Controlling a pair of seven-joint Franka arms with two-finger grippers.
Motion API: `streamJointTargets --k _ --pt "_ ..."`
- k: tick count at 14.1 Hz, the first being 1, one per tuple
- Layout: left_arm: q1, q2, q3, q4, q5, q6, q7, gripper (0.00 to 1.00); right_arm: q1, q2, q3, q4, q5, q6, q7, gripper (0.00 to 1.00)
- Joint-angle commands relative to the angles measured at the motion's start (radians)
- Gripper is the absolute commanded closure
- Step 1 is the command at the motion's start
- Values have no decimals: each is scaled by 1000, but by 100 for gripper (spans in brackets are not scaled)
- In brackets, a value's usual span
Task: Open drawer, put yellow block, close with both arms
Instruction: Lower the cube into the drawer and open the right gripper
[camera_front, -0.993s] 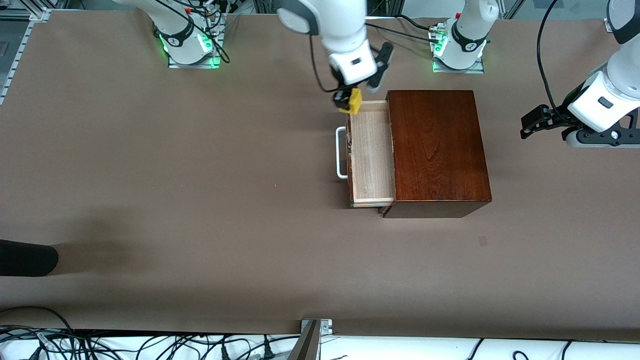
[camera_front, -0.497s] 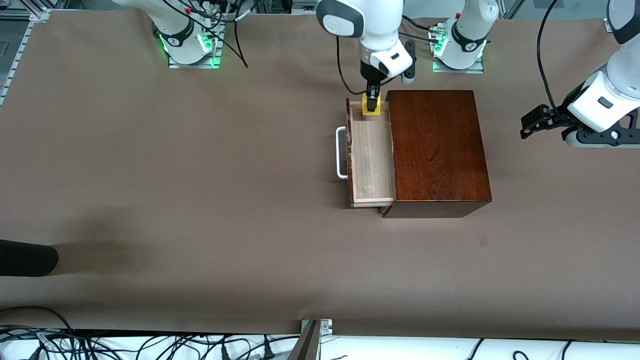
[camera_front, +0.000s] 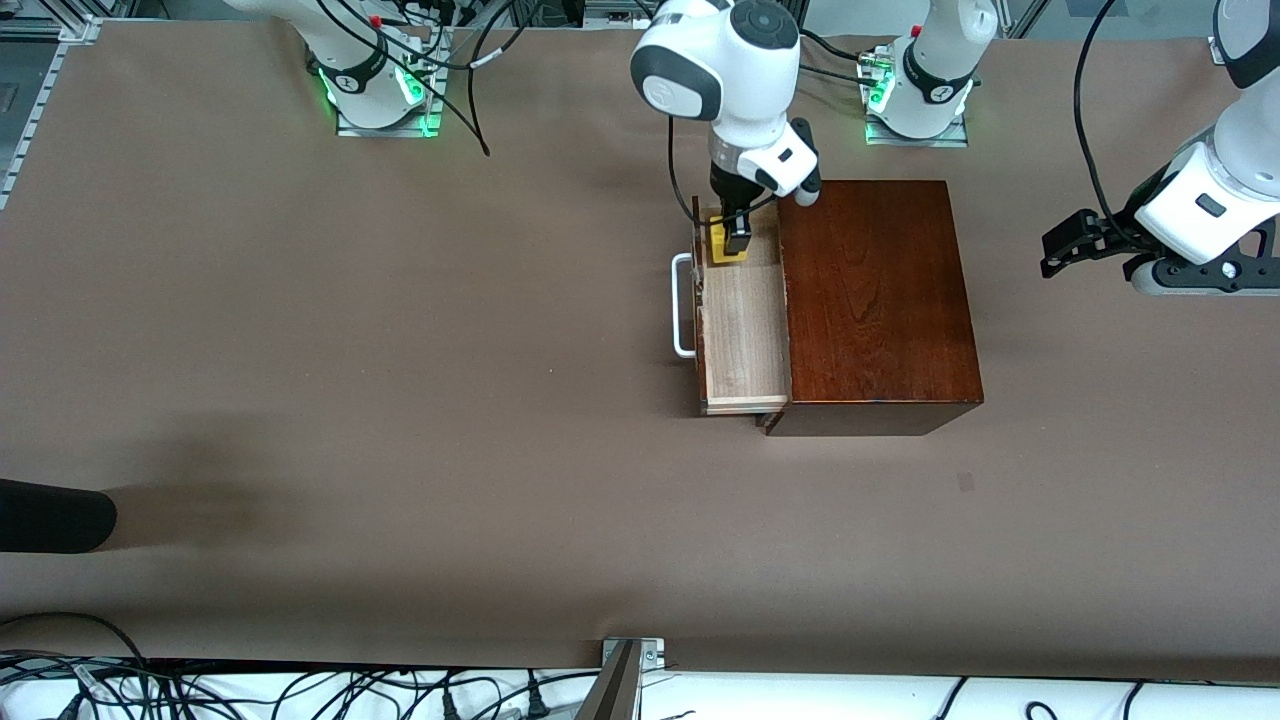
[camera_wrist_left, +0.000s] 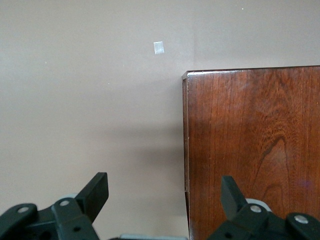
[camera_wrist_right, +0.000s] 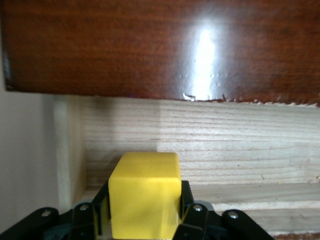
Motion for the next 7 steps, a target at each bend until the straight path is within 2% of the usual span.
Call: streamJointTargets --k 1,7 --pt "1 -3 1 -1 -24 -5 15 0 -4 32 7 39 -12 -27 -25 100" --pt "1 -5 1 -3 -24 -5 15 0 -4 61 -4 42 -11 -11 -24 100"
